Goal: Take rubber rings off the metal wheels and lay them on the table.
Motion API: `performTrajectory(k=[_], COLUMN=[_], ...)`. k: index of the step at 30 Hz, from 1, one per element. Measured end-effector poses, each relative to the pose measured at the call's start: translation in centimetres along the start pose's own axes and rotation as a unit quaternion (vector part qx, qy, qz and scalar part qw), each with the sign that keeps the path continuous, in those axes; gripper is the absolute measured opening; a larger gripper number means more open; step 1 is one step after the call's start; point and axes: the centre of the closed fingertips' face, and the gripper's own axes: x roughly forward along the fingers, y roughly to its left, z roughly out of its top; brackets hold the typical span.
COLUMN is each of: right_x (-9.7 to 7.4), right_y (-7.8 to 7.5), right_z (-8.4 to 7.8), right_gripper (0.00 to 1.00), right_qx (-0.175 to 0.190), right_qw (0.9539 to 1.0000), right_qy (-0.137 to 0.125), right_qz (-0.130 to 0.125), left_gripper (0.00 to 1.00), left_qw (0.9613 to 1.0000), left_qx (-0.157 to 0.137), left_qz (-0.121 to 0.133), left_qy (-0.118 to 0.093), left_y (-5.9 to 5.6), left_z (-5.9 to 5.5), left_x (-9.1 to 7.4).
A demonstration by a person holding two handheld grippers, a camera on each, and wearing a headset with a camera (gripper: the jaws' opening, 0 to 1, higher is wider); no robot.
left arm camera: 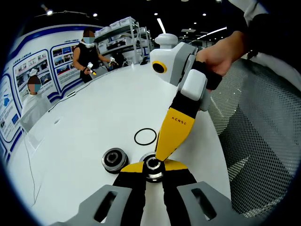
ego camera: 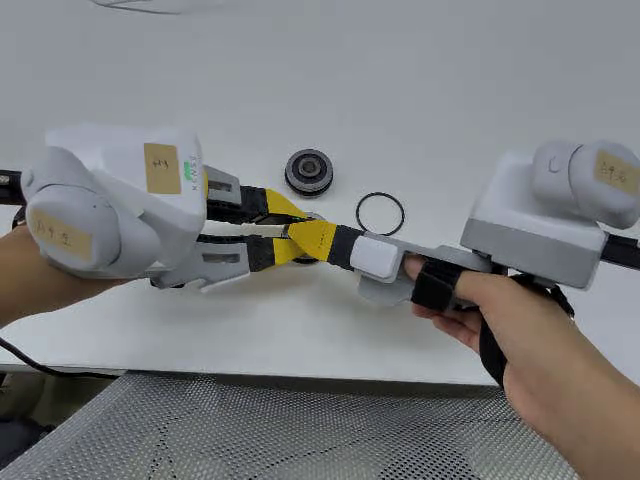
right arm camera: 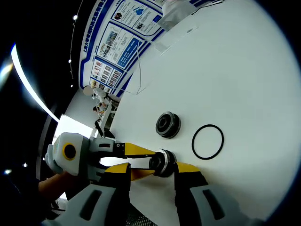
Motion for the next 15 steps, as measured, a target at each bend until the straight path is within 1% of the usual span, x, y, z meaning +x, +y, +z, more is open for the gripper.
performTrajectory(k=[5, 15], right_x=[0.19, 0.06], right_y=[0.14, 0.31], right_z=[-0.22, -0.04], right_gripper=[0.39, 0.38], right_qx=[0.003, 0.007], right_qw=[1.0000, 1.0000], right_qy=[0.004, 0.001], right_qz=[0.001, 0.005], left_gripper=[0.13, 0.13], left_qw=[1.0000, 1.0000], left_qx=[0.000, 0.000], left_qz=[0.000, 0.000], left_qy=[-0.001, -0.002], left_y=[-0.02, -0.11], left_z=[-0.02, -0.02], left_x=[-0.02, -0.08])
